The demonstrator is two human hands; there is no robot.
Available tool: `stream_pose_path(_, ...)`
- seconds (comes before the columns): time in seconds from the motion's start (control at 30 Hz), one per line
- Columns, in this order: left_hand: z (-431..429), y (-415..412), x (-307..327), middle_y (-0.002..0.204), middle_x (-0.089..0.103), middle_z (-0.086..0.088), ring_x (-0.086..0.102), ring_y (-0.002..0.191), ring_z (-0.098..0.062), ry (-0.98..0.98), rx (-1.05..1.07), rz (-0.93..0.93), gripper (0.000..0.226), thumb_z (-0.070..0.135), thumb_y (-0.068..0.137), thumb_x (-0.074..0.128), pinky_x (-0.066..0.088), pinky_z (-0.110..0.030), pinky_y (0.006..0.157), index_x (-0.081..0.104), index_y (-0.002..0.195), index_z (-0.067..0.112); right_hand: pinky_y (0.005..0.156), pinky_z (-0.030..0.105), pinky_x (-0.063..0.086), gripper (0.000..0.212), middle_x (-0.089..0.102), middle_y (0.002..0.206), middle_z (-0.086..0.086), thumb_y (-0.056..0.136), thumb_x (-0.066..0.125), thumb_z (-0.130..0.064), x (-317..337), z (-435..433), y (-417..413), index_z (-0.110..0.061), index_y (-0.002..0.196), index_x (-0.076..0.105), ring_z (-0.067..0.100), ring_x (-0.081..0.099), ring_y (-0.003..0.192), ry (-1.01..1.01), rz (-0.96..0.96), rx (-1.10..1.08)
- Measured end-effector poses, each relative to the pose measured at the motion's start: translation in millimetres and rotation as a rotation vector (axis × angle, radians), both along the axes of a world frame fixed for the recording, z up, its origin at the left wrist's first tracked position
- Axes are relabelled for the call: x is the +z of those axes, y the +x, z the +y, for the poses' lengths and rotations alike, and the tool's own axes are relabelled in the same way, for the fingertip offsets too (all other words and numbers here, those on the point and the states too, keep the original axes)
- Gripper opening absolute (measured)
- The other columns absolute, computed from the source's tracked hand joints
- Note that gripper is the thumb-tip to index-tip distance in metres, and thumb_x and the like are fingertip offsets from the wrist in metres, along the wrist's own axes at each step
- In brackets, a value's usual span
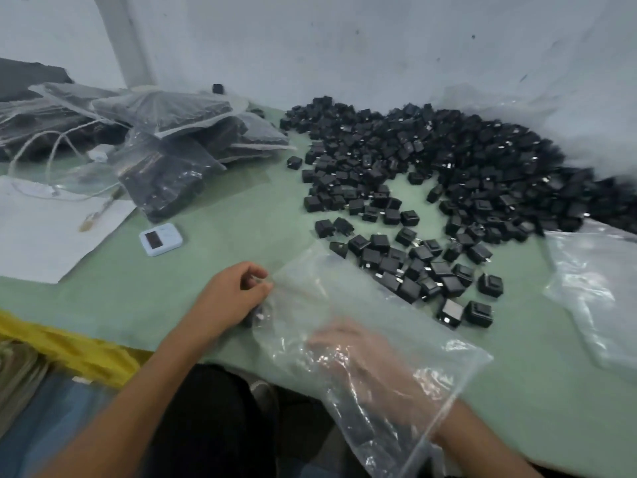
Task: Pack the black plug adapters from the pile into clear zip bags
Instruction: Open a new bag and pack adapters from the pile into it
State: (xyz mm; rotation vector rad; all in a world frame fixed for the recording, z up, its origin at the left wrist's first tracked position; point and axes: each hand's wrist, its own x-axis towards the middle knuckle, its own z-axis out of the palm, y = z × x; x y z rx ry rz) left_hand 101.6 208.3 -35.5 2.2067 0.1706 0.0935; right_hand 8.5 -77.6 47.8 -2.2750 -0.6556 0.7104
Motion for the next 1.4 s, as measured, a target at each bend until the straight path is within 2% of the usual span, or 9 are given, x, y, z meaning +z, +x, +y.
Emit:
stream_pose_path(0.17, -1, 2, -6, 0.091, 0.068, -0.004, 0.064, 0.080, -0.017, -0.026, 0.006, -0.017, 0.015, 0.024, 0.089, 0.073, 0.048, -0.029, 0.074, 0.068, 0.103, 0.022, 0.075, 0.031, 0.055, 0.015, 0.073, 0.085, 0.005, 0.092, 0.063, -0.014, 23, -108, -19, -0.012, 0.097, 0.077, 0.019, 0.069, 0.080, 0.189, 0.201, -0.167)
stream_pose_path(0.27, -2, 0, -6, 0.094, 0.068, -0.008, 0.065, 0.078, -0.022, -0.084, -0.004, -0.024, 0.019, 0.024, 0.089, 0.074, 0.053, -0.037, 0.080, 0.068, 0.107, 0.020, 0.061, 0.023, 0.051, 0.025, 0.070, 0.078, 0.002, 0.093, 0.059, -0.005, 2, -147, 15, -0.022, 0.092, 0.078, 0.020, 0.063, 0.067, 0.224, -0.155, -0.597)
stream_pose_path(0.4, -3, -1, -4, 0.094, 0.068, -0.008, 0.065, 0.075, -0.021, -0.076, -0.012, -0.042, 0.019, 0.024, 0.090, 0.074, 0.051, -0.024, 0.068, 0.068, 0.107, 0.019, 0.090, 0.023, 0.048, 0.034, 0.061, 0.121, -0.010, 0.096, 0.061, -0.011, -26, -124, 76, -0.031, 0.123, 0.067, 0.006, 0.060, 0.099, -0.111, -0.385, -0.526)
stream_pose_path(0.57, 0, -2, -7, 0.094, 0.069, -0.006, 0.067, 0.075, -0.019, -0.083, -0.009, -0.035, 0.017, 0.025, 0.089, 0.074, 0.053, -0.027, 0.070, 0.068, 0.105, 0.021, 0.082, 0.028, 0.048, 0.026, 0.053, 0.105, -0.013, 0.088, 0.070, -0.042, -41, -115, 86, -0.037, 0.111, 0.060, 0.013, 0.057, 0.098, -0.332, -0.348, -0.371)
stream_pose_path(0.7, 2, 1, -9, 0.093, 0.070, -0.001, 0.066, 0.077, -0.012, -0.057, 0.001, -0.035, 0.017, 0.029, 0.089, 0.074, 0.047, -0.022, 0.068, 0.068, 0.103, 0.024, 0.078, 0.033, 0.053, 0.020, 0.064, 0.101, -0.002, 0.092, 0.066, -0.026, -23, -137, 44, -0.036, 0.108, 0.063, 0.016, 0.061, 0.080, -0.043, -0.413, -0.703)
stream_pose_path(0.8, 3, 2, -12, 0.093, 0.069, 0.000, 0.064, 0.075, -0.009, -0.050, 0.012, -0.043, 0.016, 0.030, 0.088, 0.075, 0.047, -0.020, 0.066, 0.068, 0.102, 0.025, 0.060, 0.033, 0.057, 0.035, 0.069, 0.099, 0.011, 0.095, 0.053, -0.001, -15, -148, -33, -0.027, 0.105, 0.073, 0.020, 0.059, 0.060, 0.426, -0.113, -0.839)
stream_pose_path(0.9, 3, 2, -11, 0.092, 0.069, 0.000, 0.065, 0.073, -0.012, -0.048, 0.007, -0.045, 0.017, 0.031, 0.089, 0.074, 0.049, -0.020, 0.064, 0.068, 0.103, 0.025, 0.058, 0.037, 0.052, 0.043, 0.066, 0.109, 0.028, 0.094, 0.045, 0.008, -31, -122, -89, -0.018, 0.106, 0.076, 0.027, 0.062, 0.065, 0.559, 0.316, -0.717)
stream_pose_path(1.2, -1, 0, -6, 0.094, 0.068, -0.008, 0.064, 0.074, -0.018, -0.037, -0.003, -0.020, 0.021, 0.030, 0.090, 0.073, 0.047, -0.025, 0.066, 0.068, 0.106, 0.016, 0.058, 0.026, 0.060, 0.031, 0.069, 0.114, 0.025, 0.090, 0.057, -0.008, -44, -37, -42, 0.004, 0.117, 0.067, 0.042, 0.070, 0.099, 1.124, 0.725, -0.887)
stream_pose_path(1.4, 0, 1, -7, 0.091, 0.067, -0.002, 0.061, 0.073, -0.012, -0.030, -0.006, -0.022, 0.020, 0.030, 0.090, 0.073, 0.045, -0.021, 0.066, 0.068, 0.106, 0.018, 0.052, 0.022, 0.058, 0.027, 0.072, 0.112, 0.017, 0.099, 0.050, -0.002, -43, -44, -4, -0.005, 0.116, 0.071, 0.031, 0.074, 0.083, 0.807, 0.663, -0.762)
